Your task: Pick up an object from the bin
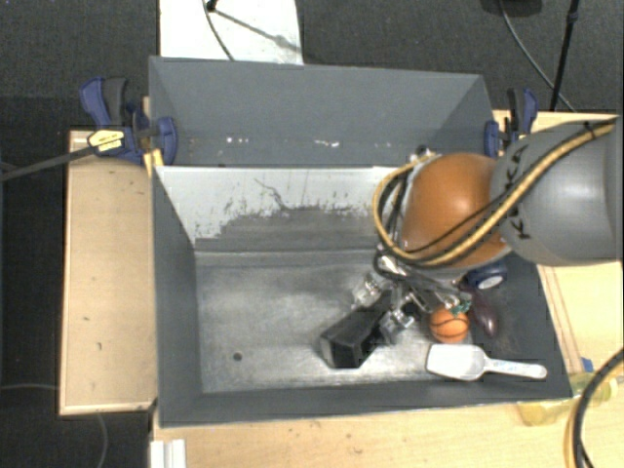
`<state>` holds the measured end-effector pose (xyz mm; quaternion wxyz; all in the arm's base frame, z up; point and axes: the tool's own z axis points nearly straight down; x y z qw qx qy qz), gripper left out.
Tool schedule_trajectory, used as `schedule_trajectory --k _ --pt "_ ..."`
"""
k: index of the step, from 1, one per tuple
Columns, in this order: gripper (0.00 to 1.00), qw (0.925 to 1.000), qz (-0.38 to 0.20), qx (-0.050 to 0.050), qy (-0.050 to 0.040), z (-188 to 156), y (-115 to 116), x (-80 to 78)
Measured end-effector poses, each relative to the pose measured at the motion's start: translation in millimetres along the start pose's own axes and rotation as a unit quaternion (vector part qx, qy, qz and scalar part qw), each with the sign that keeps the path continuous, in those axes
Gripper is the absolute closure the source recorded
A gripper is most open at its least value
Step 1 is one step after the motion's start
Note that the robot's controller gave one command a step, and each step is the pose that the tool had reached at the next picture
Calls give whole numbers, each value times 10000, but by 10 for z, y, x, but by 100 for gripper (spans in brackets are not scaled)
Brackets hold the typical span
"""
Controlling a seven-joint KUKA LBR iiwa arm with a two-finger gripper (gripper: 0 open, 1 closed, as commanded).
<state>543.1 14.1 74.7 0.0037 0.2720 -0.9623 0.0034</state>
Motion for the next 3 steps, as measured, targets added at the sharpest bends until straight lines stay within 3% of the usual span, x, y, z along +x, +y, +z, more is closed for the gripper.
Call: schedule_trajectory --k 1,2,3 --pt "100 9993 -360 -30 -42 -1174 -133 99" --pt "100 9994 -355 -30 -41 -1173 -133 99" --pt "100 9994 -331 -30 -42 -2015 -6 54"
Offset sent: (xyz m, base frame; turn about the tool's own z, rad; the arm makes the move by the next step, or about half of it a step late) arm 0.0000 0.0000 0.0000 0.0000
